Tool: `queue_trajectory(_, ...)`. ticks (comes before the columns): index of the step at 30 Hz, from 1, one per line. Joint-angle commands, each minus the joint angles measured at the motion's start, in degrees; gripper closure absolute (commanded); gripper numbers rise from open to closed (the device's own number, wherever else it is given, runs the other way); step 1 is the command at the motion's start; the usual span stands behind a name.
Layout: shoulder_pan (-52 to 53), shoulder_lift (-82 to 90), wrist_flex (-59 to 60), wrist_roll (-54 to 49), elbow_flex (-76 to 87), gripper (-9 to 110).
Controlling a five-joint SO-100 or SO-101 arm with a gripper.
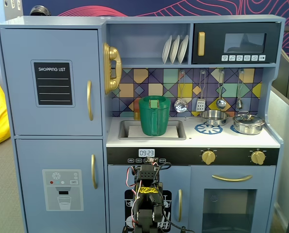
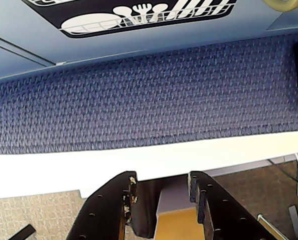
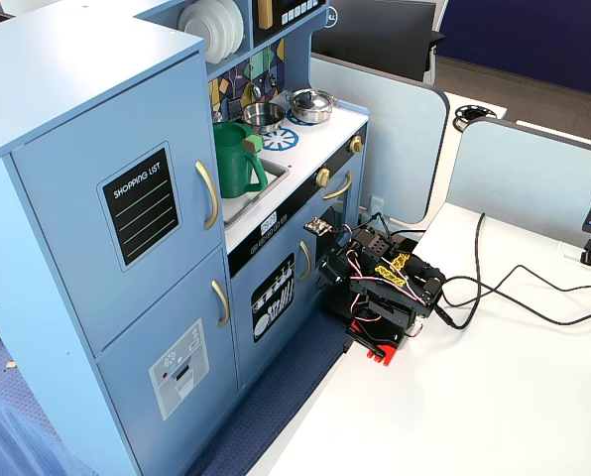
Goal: Open the left cabinet door
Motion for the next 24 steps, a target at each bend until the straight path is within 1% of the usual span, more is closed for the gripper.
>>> queue_trajectory(1,1.6,-0.3,10.5,1.2,0.2,101)
queue_trajectory(12,0.8,-0.3,10.5,1.5,0.2,101)
queue_trajectory(15,-1.4,-0.3,9.7,1.8,0.2,101)
queue_trajectory(17,-2.5,-0.4,5.7,2.5,0.2,101)
queue_trajectory(19,-3.5,-0.4,0.4,1.0,0.2,101)
queue_trajectory(24,-8.6,-4.2,-17.2,-1.9,-2.5,101)
